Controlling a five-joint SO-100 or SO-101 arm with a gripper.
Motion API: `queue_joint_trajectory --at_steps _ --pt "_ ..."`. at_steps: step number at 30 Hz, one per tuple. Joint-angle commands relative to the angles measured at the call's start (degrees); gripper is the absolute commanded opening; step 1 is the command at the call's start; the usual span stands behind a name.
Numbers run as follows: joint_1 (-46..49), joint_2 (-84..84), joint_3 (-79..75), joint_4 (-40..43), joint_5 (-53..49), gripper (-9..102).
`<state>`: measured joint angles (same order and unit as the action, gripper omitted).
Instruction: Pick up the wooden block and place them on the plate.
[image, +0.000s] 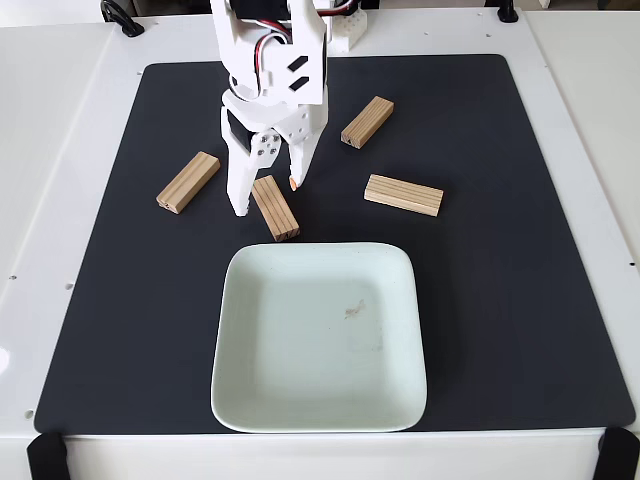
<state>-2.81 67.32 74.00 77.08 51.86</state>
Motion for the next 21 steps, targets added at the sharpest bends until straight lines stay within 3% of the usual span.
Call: queue_joint_trajectory --at_steps 1,21 --pt "1.1 0.4 -2.3 -0.4 0.4 29" --pt "0.4 -4.7 -6.2 -0.4 0.4 27"
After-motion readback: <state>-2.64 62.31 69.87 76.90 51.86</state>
